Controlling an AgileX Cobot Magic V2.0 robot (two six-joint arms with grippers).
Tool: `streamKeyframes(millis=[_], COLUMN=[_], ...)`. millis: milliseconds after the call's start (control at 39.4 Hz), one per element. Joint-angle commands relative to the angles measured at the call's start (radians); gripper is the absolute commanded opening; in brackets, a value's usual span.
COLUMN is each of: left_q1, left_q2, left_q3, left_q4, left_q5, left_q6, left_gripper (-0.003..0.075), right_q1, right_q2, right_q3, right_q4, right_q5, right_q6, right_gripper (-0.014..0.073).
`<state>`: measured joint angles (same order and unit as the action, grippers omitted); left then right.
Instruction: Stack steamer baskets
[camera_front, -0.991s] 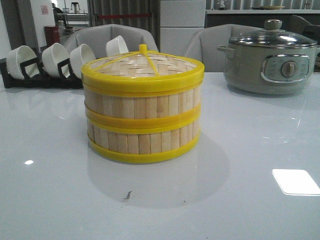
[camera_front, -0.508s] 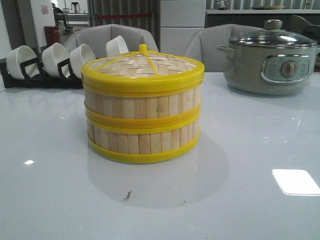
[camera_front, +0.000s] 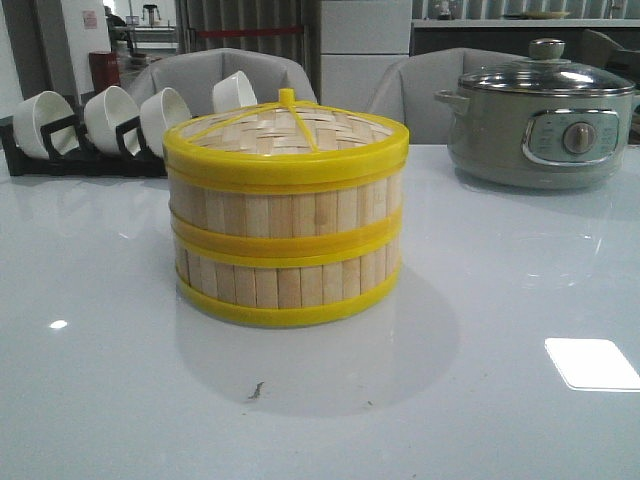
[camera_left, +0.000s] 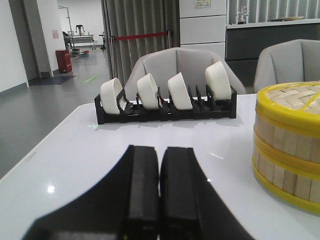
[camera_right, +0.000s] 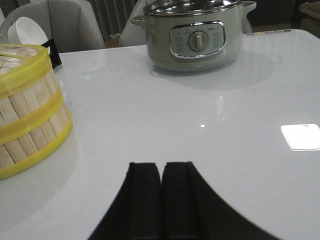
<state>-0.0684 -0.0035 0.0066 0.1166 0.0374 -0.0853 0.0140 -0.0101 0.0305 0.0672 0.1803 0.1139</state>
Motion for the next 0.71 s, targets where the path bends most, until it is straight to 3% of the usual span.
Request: streamKeyframes(millis=[0,686], left_q1=[-0.003,-0.003], left_q2=[-0.013,-0.013], left_q3=[0.001,0.001], left_q4=[0.001,0.001], left_q5=[-0.091,-0.091], left_q6=[-0.007,-0.007], left_gripper=[0.0085,0.0085], right_q1=[-0.006,-0.006], right_q2=[-0.021,-0.021], right_q3=[-0.015,-0.015], right_q4=[0.001,0.001], right_q5=[-0.097,-0.082], right_q6=[-0.002,-0.002], right_gripper=[0.0054,0.0054])
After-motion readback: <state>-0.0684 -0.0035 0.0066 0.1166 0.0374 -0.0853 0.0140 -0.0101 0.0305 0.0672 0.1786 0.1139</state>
